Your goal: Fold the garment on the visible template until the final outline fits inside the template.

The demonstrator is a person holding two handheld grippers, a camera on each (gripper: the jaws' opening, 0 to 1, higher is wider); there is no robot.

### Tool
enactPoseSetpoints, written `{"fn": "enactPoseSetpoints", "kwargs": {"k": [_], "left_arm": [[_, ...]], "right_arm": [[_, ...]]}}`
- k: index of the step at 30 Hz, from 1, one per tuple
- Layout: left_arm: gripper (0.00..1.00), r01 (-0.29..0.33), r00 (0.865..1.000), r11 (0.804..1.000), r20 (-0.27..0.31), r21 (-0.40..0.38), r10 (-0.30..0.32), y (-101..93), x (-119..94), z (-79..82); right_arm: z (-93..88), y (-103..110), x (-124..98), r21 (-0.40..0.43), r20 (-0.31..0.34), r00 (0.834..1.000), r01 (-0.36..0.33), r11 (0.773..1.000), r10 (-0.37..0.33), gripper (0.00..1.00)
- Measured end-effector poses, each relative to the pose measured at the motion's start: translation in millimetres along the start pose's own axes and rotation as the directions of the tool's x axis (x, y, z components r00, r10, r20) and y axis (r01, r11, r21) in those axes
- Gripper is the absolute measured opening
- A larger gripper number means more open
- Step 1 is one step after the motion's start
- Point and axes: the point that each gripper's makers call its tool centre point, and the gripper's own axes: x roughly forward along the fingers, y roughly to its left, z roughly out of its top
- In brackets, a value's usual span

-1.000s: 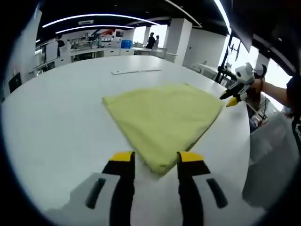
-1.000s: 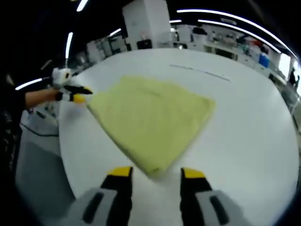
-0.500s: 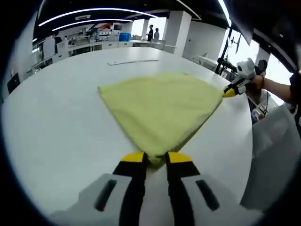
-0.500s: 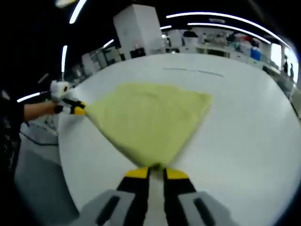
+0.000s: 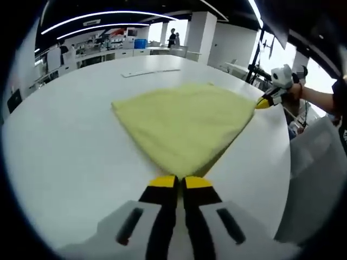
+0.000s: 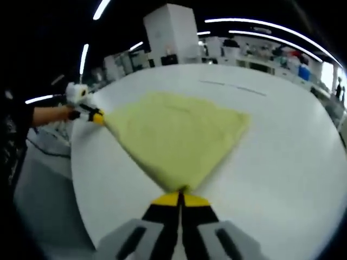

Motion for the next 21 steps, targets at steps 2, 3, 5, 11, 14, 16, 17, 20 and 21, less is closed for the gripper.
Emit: {"fn": "enactPoseSetpoints", "kwargs": {"k": [2,3,5,11,14,16,17,20,21], "left_arm": [[0.0,-0.001,1.0,1.0,-0.004,0.007,0.001,0.3,-0.1,0.0],[0.0,-0.001,1.0,1.0,-0.005,0.01,0.001,0.3,-0.2,0.1],[0.0,-0.004,1.0,1.0,-0.01,0.021,0.004,0.3,-0.6,0.2],[0.01,-0.004,1.0,1.0,-0.016,0.019,0.005,3.4,-1.1,-1.9],[0.01,-0.006,1.0,1.0,-0.018,0.017,0.006,1.4,-0.6,-2.4],[0.01,-0.005,1.0,1.0,-0.019,0.019,0.005,-0.1,-0.6,-2.5],[0.01,-0.005,1.0,1.0,-0.019,0.02,0.005,-0.2,-0.6,-2.3],[0.01,-0.003,1.0,1.0,-0.022,0.022,0.004,-0.5,-1.1,-2.3],[0.01,-0.003,1.0,1.0,-0.024,0.024,0.004,-0.5,-1.4,-2.4]], "right_arm": [[-0.1,-3.7,-0.8,0.008,0.009,1.0,0.004,1.0,-0.004,0.0],[-0.9,-5.1,-1.2,0.001,0.008,1.0,0.003,1.0,-0.003,0.0],[-0.9,-5.8,-2.6,-0.003,0.01,1.0,0.006,1.0,-0.005,0.0],[-2.1,-10.4,-4.3,0.023,0.025,0.999,0.037,0.999,-0.038,0.04],[-0.6,-4.0,-1.8,0.029,0.043,0.999,0.014,0.999,-0.015,0.12],[-0.1,-3.6,0.6,0.03,0.058,0.998,0.0,1.0,-0.002,0.09],[0.2,-3.0,2.0,0.041,0.064,0.998,-0.008,0.999,0.005,0.07],[2.2,-4.0,4.5,0.067,0.093,0.995,-0.024,0.997,0.018,0.03],[4.1,-3.9,4.8,0.088,0.109,0.994,-0.034,0.996,0.025,0.02]]}}
